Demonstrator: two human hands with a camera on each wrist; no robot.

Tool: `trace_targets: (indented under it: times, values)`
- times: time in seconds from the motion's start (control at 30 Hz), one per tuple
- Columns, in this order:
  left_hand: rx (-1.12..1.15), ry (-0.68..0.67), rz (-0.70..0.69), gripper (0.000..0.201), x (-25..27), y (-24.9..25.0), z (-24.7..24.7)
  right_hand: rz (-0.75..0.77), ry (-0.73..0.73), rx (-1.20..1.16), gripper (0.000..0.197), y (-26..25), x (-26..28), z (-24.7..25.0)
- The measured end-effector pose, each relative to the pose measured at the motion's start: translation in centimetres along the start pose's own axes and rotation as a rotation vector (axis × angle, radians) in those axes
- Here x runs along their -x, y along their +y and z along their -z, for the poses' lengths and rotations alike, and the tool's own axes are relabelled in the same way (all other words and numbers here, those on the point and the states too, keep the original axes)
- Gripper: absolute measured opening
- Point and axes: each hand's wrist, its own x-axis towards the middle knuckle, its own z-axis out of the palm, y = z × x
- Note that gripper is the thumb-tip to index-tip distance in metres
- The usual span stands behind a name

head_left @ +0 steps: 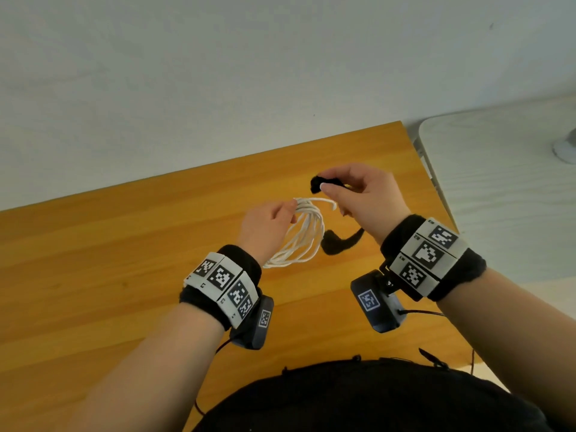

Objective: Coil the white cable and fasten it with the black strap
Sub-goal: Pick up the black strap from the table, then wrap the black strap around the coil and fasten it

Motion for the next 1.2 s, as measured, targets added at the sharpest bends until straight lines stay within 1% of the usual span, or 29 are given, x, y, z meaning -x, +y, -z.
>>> trace_targets:
  times: [0.1, 0.2, 0.27, 0.33, 0.43, 0.53, 0.6, 0.63, 0.73, 0.8, 0.83, 0.9, 1.0, 1.07, 1.13, 1.2]
  values:
    - [-0.072, -0.032, -0.049, 0.038, 1.0, 0.0, 0.8, 0.026, -0.021, -0.010, 0.024, -0.8, 0.7, -1.6]
    - [-0.119, -0.055, -0.104, 0.040, 2.0, -0.2, 1.4, -0.008, -0.096, -0.077, 0.031, -1.4, 1.4, -3.4]
    - [-0.118, -0.051, -0.137, 0.040, 2.3, -0.4, 1.8, -0.064, -0.141, -0.104, 0.031, -1.7, 1.9, -4.5]
    - [-0.089, -0.050, -0.162, 0.036, 2.7, -0.5, 2.4, -0.114, -0.152, -0.115, 0.031, -1.7, 2.2, -5.4]
    - [-0.056, -0.064, -0.191, 0.032, 3.3, -0.8, 3.3, -0.127, -0.155, -0.049, 0.030, -1.7, 2.7, -6.3]
    - [-0.053, -0.039, -0.233, 0.028, 3.8, -1.5, 3.7, -0.103, -0.121, 0.064, 0.027, -1.7, 3.2, -7.2]
    - [-0.030, 0.004, -0.214, 0.020, 3.9, -2.0, 3.7, -0.077, -0.096, 0.132, 0.027, -1.8, 3.3, -7.6]
    - [-0.002, 0.034, -0.193, 0.021, 4.0, -2.3, 3.7, -0.070, -0.085, 0.149, 0.027, -2.0, 3.5, -7.9]
    - [0.097, 0.089, -0.184, 0.039, 4.4, -3.0, 4.2, -0.046, -0.070, 0.173, 0.027, -2.4, 3.9, -8.4]
    - [0.050, 0.060, -0.202, 0.049, 4.4, -3.4, 4.7, -0.026, -0.066, 0.198, 0.027, -2.5, 4.1, -8.8]
    - [-0.005, 0.035, -0.207, 0.048, 4.4, -3.5, 5.0, -0.020, -0.064, 0.206, 0.027, -2.6, 4.1, -9.0]
    - [-0.090, 0.008, -0.213, 0.035, 4.1, -3.7, 5.5, -0.007, -0.048, 0.209, 0.027, -2.8, 4.3, -9.5]
    - [-0.099, 0.033, -0.225, 0.024, 3.9, -3.9, 6.1, 0.041, 0.004, 0.201, 0.026, -2.5, 4.3, -10.3]
    - [-0.064, 0.059, -0.223, 0.023, 3.6, -4.2, 6.5, 0.042, 0.065, 0.185, 0.021, -2.4, 4.5, -10.8]
    - [-0.034, 0.073, -0.223, 0.025, 3.4, -4.4, 6.9, 0.009, 0.114, 0.137, 0.015, -2.4, 4.8, -11.1]
    - [-0.016, 0.094, -0.254, 0.029, 3.1, -4.5, 7.2, -0.053, 0.083, 0.034, 0.015, -2.5, 5.1, -11.4]
